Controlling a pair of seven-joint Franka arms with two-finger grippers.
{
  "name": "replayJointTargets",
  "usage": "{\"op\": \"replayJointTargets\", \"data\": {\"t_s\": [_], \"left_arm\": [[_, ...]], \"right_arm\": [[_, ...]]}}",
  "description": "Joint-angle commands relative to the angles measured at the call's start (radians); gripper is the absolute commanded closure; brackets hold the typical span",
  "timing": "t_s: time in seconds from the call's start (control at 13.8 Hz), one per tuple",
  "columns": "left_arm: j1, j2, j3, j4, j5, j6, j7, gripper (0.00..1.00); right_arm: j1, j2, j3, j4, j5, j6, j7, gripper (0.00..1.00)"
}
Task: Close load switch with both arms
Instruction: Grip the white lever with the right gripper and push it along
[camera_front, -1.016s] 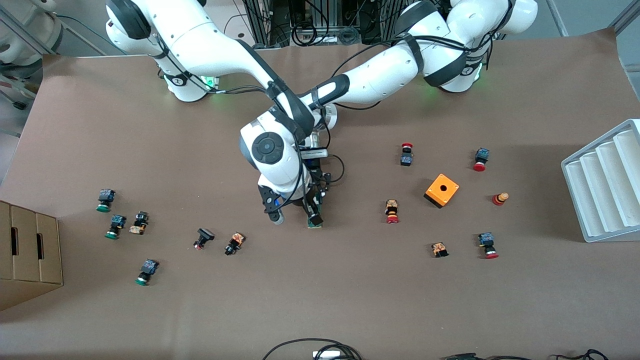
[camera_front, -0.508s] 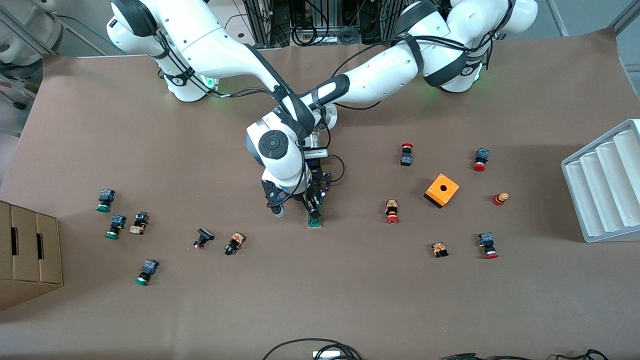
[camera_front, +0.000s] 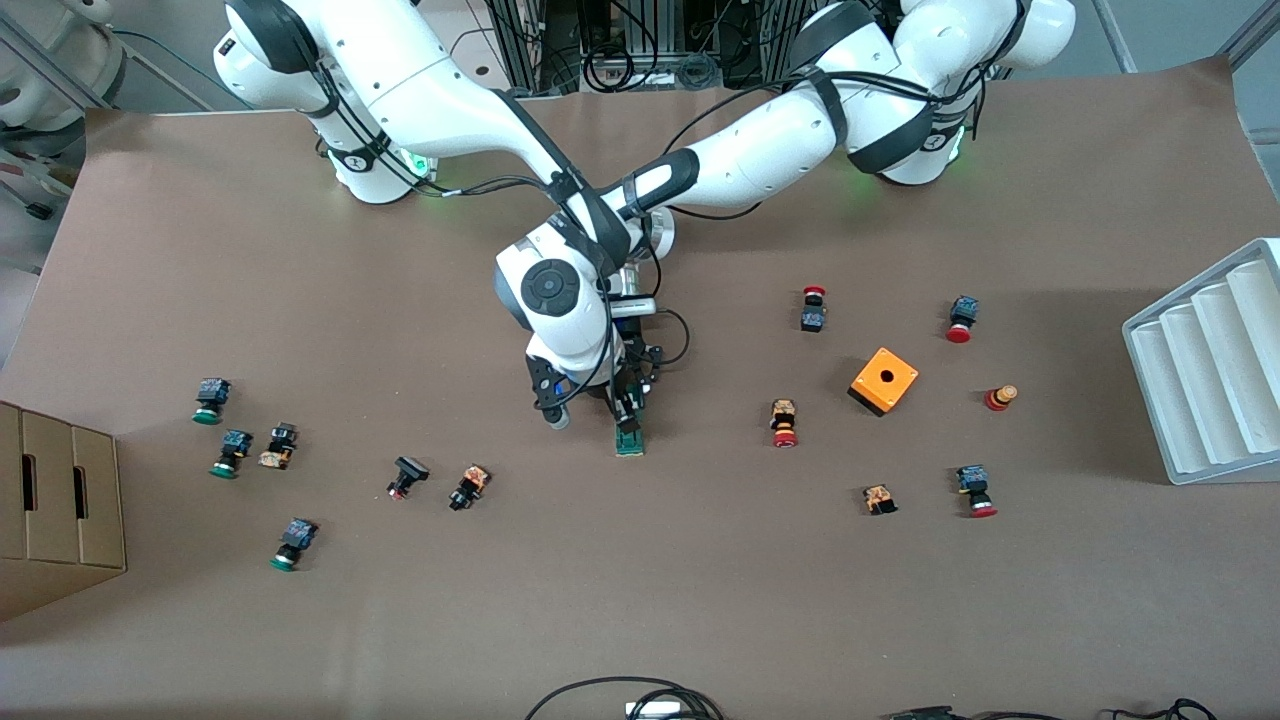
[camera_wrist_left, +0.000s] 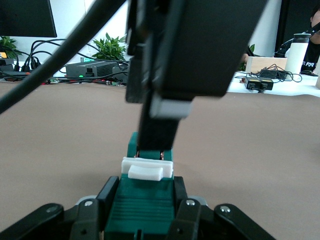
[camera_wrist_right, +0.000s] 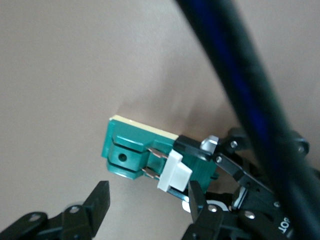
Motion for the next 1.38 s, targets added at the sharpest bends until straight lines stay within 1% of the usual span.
{"op": "replayJointTargets", "data": {"t_s": [0.0,0.44,0.58,0.65,0.73,0.8,0.87,0.94,1.02,1.09,1.16,1.31], "left_arm": [[-0.014,0.021,-0.002,0.035,0.017,0.011,-0.002,0.59],[-0.014,0.021,-0.002,0.033,0.015,0.011,-0.002,0.58],[-0.014,0.021,-0.002,0.033,0.017,0.011,-0.002,0.57],[-0.014,0.021,-0.002,0.033,0.015,0.011,-0.002,0.56],[-0.014,0.021,-0.002,0.033,0.015,0.011,-0.004,0.51],[-0.014,0.021,-0.002,0.033,0.010,0.011,-0.004,0.44],[-0.014,0.021,-0.002,0.032,0.010,0.011,-0.004,0.42],[-0.014,0.021,-0.002,0.032,0.009,0.011,-0.004,0.35],[-0.014,0.021,-0.002,0.030,0.010,0.011,-0.004,0.33],[-0.014,0.023,-0.002,0.028,0.010,0.011,-0.004,0.29],[-0.014,0.024,-0.002,0.028,0.013,0.011,-0.004,0.29],[-0.014,0.038,-0.002,0.028,0.017,0.011,-0.005,0.21]], "right_arm": [[0.031,0.019,-0.016,-0.007,0.032,0.049,0.029,0.28],[0.029,0.028,-0.016,-0.004,0.032,0.051,0.027,0.30],[0.023,0.034,-0.016,-0.001,0.030,0.060,0.026,0.35],[0.020,0.036,-0.016,-0.001,0.030,0.060,0.024,0.35],[0.018,0.034,-0.016,0.001,0.030,0.060,0.024,0.36],[0.018,0.033,-0.016,0.001,0.030,0.058,0.019,0.36],[0.017,0.031,-0.016,0.001,0.030,0.057,0.018,0.37],[0.017,0.030,-0.018,-0.001,0.030,0.054,0.015,0.37],[0.017,0.028,-0.019,0.001,0.029,0.052,0.013,0.37],[0.017,0.027,-0.024,0.001,0.029,0.052,0.012,0.37],[0.017,0.025,-0.029,0.001,0.029,0.051,0.012,0.37],[0.017,0.017,-0.030,-0.001,0.030,0.045,0.018,0.37]]}}
